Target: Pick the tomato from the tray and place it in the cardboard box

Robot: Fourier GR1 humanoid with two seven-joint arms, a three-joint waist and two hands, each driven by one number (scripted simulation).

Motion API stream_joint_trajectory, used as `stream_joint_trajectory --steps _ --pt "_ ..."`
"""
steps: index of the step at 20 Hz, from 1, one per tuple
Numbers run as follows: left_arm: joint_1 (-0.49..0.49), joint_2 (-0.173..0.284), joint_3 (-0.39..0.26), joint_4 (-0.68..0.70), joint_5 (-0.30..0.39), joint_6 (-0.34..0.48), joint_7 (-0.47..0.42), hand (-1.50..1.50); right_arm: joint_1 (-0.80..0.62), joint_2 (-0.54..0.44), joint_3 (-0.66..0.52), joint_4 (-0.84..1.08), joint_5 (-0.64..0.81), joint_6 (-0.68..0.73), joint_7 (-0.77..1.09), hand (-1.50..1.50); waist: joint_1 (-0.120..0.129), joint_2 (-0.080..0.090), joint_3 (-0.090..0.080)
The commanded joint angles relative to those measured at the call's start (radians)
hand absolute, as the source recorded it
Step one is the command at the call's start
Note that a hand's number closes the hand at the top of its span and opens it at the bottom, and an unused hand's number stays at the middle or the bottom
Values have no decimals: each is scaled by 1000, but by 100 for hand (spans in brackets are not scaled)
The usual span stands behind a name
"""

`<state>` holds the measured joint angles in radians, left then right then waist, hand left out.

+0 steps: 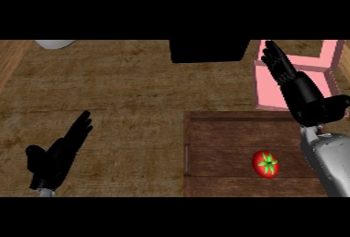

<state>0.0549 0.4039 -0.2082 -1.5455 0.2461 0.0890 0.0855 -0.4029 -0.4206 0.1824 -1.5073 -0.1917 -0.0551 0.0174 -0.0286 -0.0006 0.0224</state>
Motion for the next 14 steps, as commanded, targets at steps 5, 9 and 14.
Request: stream_joint_trajectory --steps 5,9,14 --pt "3 -14 157 60 -45 191 -34 0 225 -94 -146 -225 130 -252 67 150 -55 -21 -25" --pt "38 -47 159 71 -42 228 -35 0 403 -160 -146 -121 359 -409 165 150 -100 -20 -27" --pt "-7 -95 132 79 -69 265 -34 0 671 -165 -134 -387 552 -563 155 -150 -54 -14 -26"
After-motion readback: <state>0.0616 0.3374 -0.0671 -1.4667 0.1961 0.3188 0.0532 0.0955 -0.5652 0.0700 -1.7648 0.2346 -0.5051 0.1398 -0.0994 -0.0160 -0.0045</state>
